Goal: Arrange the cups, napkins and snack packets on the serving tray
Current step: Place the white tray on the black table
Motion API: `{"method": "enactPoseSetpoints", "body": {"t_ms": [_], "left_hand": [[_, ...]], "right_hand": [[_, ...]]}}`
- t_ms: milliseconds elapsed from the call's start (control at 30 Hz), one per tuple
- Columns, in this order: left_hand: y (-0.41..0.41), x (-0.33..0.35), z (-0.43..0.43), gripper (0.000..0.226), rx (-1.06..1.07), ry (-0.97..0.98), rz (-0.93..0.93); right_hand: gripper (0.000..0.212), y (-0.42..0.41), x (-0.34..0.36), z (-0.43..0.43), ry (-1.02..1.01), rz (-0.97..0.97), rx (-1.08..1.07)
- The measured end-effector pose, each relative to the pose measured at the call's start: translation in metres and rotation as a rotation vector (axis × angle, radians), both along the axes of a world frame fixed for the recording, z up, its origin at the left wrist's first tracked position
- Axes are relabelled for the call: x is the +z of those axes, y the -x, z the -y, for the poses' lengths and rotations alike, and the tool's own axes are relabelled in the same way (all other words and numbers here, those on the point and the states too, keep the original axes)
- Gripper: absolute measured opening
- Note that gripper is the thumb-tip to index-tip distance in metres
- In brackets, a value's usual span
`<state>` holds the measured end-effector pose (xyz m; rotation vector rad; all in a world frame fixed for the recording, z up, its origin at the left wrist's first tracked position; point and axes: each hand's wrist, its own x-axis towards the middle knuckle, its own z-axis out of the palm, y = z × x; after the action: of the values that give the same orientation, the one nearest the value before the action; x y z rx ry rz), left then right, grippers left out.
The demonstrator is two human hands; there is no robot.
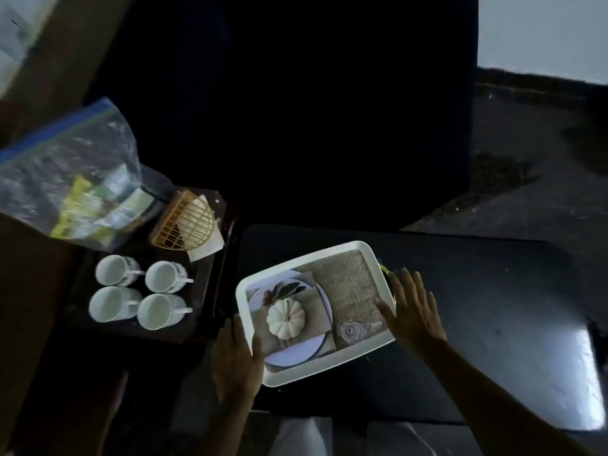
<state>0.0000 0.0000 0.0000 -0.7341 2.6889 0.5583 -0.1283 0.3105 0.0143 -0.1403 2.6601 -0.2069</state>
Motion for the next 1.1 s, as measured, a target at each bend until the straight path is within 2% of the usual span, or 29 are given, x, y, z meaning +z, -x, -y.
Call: {"method": "enactPoseSetpoints", "body": {"t_ms": [100, 267, 433, 600, 933, 1100], "left_hand": [[0.005, -0.016, 0.008, 0.057, 0.189, -0.102, 0.082], [0.016, -0.031, 0.013, 0.053, 0.218, -0.24, 0.086], [0.025, -0.046, 0.017, 0.04, 0.32, -0.224, 0.04], [0.023, -0.064, 0.027, 0.03, 0.493, -0.196, 0.113], [0.02, -0.06, 0.017, 0.021, 0.371, -0.044, 0.05], [0.035, -0.048, -0.026, 0.023, 0.326, -0.085, -0.014]], "right_hand": [[0.081, 0.01, -0.02, 0.002, 0.026, 0.085, -0.039], [0.066, 0.025, -0.047, 0.003, 0.184, 0.122, -0.197], [0.048, 0.036, -0.065, 0.003, 0.246, 0.114, -0.295], [0.026, 0.049, -0.085, -0.001, 0.288, 0.093, -0.434], [0.025, 0.047, -0.079, -0.039, 0.327, 0.093, -0.486], [0.023, 0.026, -0.059, -0.1, 0.325, 0.085, -0.575]]}}
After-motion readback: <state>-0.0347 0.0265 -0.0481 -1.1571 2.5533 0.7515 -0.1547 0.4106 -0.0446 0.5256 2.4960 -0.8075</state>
